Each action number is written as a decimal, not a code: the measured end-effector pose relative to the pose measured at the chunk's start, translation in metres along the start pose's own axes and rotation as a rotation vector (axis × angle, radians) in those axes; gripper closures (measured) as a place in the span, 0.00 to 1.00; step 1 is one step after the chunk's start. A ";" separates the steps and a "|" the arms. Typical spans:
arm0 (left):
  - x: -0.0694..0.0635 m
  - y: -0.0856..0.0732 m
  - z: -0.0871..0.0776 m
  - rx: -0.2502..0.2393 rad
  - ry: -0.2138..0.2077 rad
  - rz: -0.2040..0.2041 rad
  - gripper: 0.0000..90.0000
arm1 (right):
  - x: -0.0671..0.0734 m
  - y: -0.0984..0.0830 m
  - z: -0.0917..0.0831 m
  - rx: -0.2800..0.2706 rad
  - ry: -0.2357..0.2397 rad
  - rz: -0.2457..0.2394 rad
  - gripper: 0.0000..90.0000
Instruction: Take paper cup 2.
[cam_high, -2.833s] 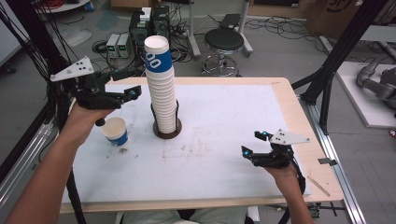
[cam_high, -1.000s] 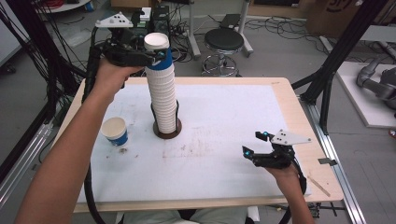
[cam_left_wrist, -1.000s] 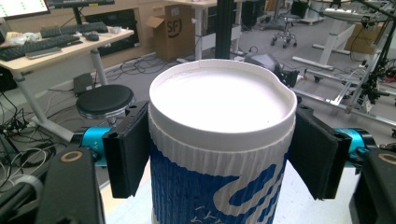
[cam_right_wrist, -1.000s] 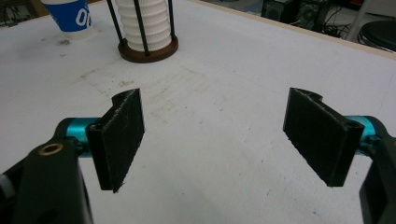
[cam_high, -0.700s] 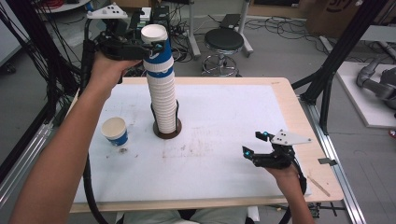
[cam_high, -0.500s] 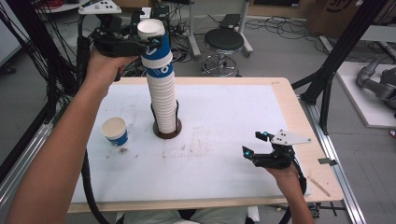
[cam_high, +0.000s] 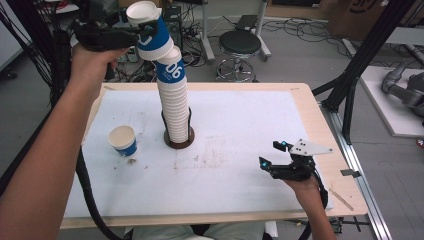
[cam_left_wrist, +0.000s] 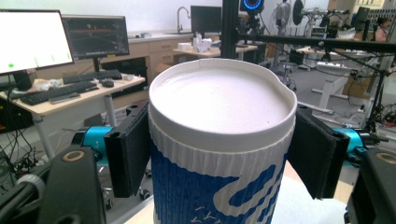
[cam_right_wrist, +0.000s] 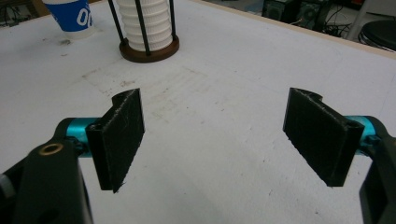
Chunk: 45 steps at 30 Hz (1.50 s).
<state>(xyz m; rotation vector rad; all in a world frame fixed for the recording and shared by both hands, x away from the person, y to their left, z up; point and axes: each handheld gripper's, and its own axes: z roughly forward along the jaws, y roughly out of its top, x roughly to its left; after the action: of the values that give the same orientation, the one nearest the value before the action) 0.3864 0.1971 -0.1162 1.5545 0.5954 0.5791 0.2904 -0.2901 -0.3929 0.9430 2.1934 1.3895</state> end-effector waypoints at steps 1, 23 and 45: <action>0.000 0.000 -0.003 -0.006 0.001 -0.001 0.32 | 0.000 0.000 0.000 -0.001 -0.002 -0.003 0.23; -0.005 -0.053 -0.072 0.000 -0.038 0.013 0.32 | 0.001 0.001 0.002 0.000 -0.002 -0.004 0.23; -0.033 -0.145 -0.068 0.070 -0.172 -0.010 0.32 | 0.002 0.001 0.006 -0.001 0.007 0.004 0.23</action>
<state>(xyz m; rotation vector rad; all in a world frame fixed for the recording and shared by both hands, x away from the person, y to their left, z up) 0.3118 0.2326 -0.2575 1.6467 0.4969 0.4158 0.2930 -0.2849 -0.3947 0.9438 2.1969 1.3979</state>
